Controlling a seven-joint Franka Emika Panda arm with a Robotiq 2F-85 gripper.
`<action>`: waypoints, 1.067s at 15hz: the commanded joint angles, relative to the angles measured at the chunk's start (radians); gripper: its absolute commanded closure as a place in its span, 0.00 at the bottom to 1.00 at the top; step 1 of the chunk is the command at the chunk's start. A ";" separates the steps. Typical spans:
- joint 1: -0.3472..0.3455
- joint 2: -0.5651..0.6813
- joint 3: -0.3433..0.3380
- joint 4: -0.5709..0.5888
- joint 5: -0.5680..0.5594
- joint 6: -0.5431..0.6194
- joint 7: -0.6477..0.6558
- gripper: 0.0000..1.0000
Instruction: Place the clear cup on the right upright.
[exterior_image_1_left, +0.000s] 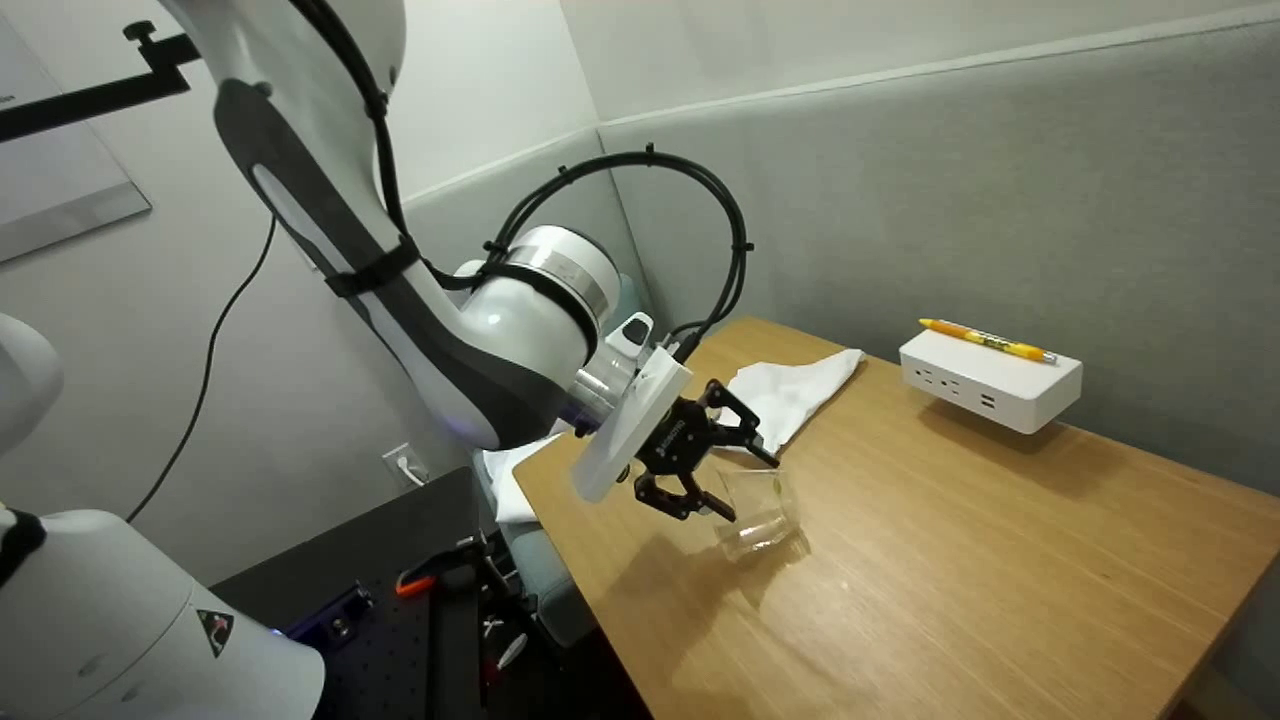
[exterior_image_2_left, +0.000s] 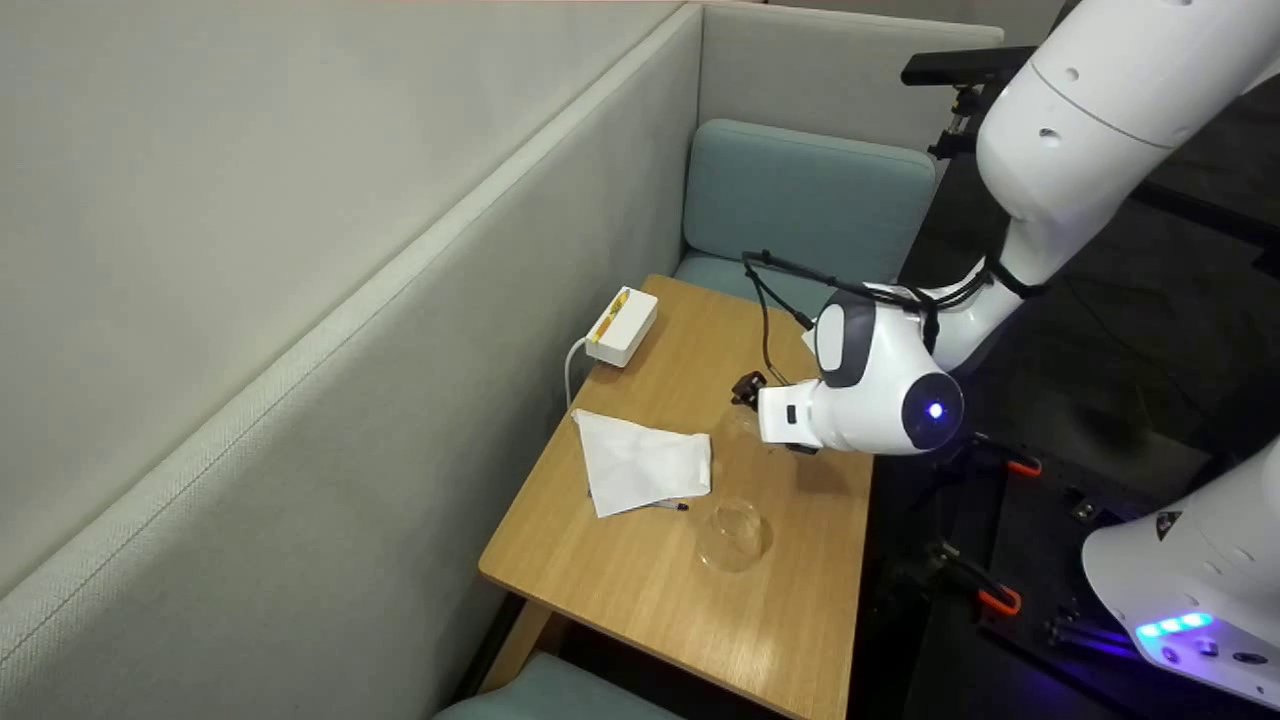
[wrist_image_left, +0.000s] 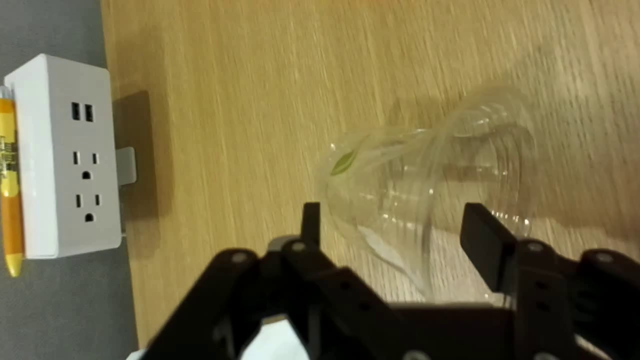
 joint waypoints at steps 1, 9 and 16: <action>-0.012 0.026 0.010 0.026 -0.062 -0.026 0.077 0.58; -0.119 0.018 0.111 0.013 -0.053 -0.045 0.055 1.00; -0.237 -0.077 0.118 0.047 -0.176 0.261 0.072 0.99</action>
